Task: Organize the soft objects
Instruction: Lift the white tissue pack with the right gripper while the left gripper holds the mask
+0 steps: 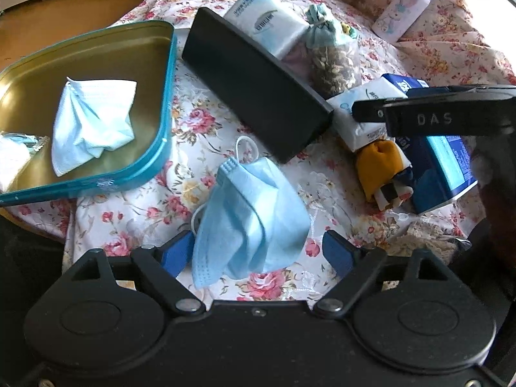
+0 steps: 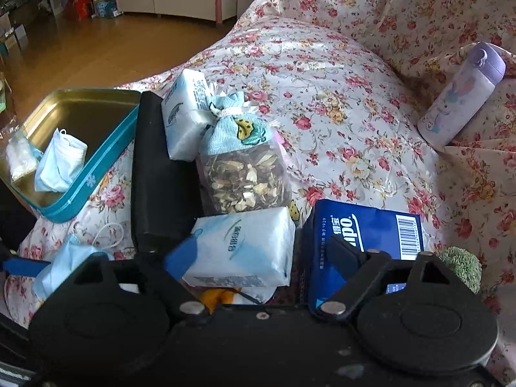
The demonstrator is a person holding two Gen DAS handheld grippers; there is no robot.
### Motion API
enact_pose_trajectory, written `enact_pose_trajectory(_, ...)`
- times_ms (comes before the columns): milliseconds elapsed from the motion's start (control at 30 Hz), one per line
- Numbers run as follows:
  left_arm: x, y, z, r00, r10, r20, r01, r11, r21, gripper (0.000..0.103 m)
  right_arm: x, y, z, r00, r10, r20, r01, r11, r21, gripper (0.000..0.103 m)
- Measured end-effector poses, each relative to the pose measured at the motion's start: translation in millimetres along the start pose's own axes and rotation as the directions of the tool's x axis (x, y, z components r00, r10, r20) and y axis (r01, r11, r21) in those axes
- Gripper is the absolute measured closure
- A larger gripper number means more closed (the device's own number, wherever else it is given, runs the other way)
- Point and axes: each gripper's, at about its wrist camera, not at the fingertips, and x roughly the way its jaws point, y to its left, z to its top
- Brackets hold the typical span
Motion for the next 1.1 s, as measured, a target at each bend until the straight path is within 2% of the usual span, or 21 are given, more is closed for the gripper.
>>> enact_pose_trajectory(133,1.8,-3.7,-0.6,1.000,0.001,0.001,-0.001,1.000,0.004,0.021,0.4,3.0,-1.8,1.000,-0.022,0.010,0.022,1.000,-0.015,0.011)
enact_pose_trajectory(300,1.1,-3.8,-1.7,1.000,0.011,0.005,-0.011,1.000,0.016,0.021,0.0,15.8,-5.0,0.999,-0.040,0.009,0.041,0.995,-0.092,0.001)
enact_pose_trajectory(567,2.7,3.4,-1.6,1.000,0.003,-0.003,-0.004,1.000,-0.018,0.021,4.0,21.6,-6.5,0.999,-0.049,-0.015,0.047,0.990,-0.133,0.001)
enact_pose_trajectory(700,0.3,2.7,-2.4,1.000,0.006,0.000,-0.006,1.000,-0.009,0.021,1.3,30.6,-10.0,0.998,-0.057,-0.008,0.054,0.980,-0.189,0.001)
enact_pose_trajectory(867,0.2,3.6,-2.7,1.000,0.006,-0.001,-0.006,1.000,-0.011,0.021,10.5,45.3,-13.3,0.991,-0.126,-0.040,0.110,0.953,-0.281,0.001)
enact_pose_trajectory(967,0.6,3.9,-1.8,1.000,0.004,-0.001,-0.004,1.000,-0.014,0.021,7.3,37.3,-10.6,0.993,-0.109,-0.039,0.097,0.966,-0.241,0.005)
enact_pose_trajectory(1100,0.0,2.6,-1.0,1.000,0.001,0.007,-0.001,1.000,-0.008,0.021,0.8,26.6,-7.9,0.997,-0.071,-0.023,0.066,0.983,-0.173,0.027)
